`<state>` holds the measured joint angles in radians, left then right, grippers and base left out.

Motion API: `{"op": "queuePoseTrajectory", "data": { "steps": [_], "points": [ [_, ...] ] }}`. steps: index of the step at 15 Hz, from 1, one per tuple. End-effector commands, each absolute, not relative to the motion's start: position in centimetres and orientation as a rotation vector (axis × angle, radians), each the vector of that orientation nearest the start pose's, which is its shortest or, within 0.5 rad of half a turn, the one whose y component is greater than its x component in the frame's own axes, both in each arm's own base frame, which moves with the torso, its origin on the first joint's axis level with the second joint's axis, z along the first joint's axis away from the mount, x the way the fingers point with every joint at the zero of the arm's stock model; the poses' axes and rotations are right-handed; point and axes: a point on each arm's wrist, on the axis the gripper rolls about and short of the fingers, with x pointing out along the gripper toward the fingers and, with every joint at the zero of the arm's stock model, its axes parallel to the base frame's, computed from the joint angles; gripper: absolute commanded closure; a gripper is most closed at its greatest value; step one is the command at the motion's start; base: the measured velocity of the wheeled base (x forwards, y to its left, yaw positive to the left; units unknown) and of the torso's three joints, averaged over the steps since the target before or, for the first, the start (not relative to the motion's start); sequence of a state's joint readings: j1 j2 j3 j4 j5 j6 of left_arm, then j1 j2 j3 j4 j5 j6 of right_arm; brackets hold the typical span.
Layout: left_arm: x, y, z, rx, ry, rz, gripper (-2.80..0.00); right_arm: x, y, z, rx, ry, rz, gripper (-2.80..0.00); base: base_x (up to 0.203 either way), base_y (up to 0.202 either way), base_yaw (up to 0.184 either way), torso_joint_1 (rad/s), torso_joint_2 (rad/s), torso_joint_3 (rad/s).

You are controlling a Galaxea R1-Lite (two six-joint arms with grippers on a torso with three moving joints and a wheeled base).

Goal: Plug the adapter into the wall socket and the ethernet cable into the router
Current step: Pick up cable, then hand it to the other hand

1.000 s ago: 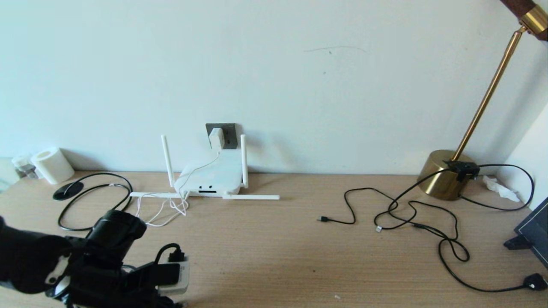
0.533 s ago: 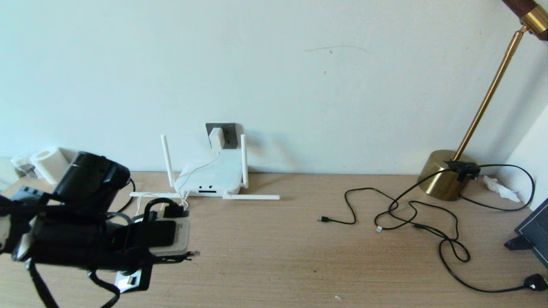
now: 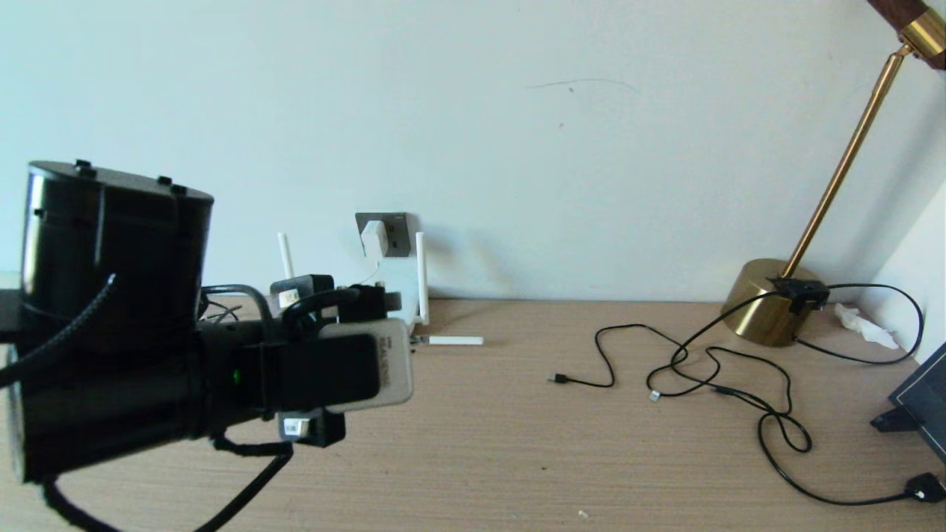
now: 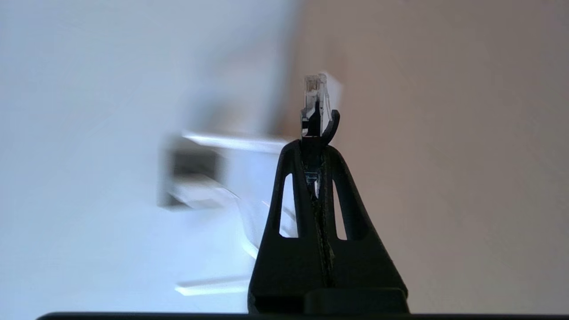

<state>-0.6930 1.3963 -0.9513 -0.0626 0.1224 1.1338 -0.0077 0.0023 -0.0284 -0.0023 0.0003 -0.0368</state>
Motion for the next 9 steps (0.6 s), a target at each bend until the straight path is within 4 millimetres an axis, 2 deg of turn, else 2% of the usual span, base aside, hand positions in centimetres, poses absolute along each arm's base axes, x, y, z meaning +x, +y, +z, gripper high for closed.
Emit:
{"op": "queuePoseTrajectory", "data": {
  "steps": [1,3,4,6,9],
  "points": [
    [18.5,-15.6,25.5,1.207,-0.109,-0.661,0.00,-3.1,0.1,10.4,-0.032,-0.090,0.005,0.00,0.000,0.000,0.000,0.000,0.00,0.000],
    [18.5,-16.3,25.7,1.194,-0.144,-0.651,0.00,-3.5,0.3,14.8,-0.002,-0.116,0.097,0.00,0.000,0.000,0.000,0.000,0.00,0.000],
    [18.1,-16.3,25.7,1.192,-0.153,-0.658,0.00,-2.7,0.4,16.8,0.017,-0.072,0.159,0.00,0.000,0.000,0.000,0.000,0.00,0.000],
    [17.4,-16.3,26.0,1.185,-0.177,-0.667,0.00,0.1,0.8,19.5,0.065,0.058,0.339,0.00,0.000,0.000,0.000,0.000,0.00,0.000],
    [16.7,-16.7,25.8,1.184,-0.194,-0.701,0.00,5.5,1.3,21.4,0.169,0.269,0.633,0.00,0.000,0.000,0.000,0.000,0.00,0.000]
  ]
}}
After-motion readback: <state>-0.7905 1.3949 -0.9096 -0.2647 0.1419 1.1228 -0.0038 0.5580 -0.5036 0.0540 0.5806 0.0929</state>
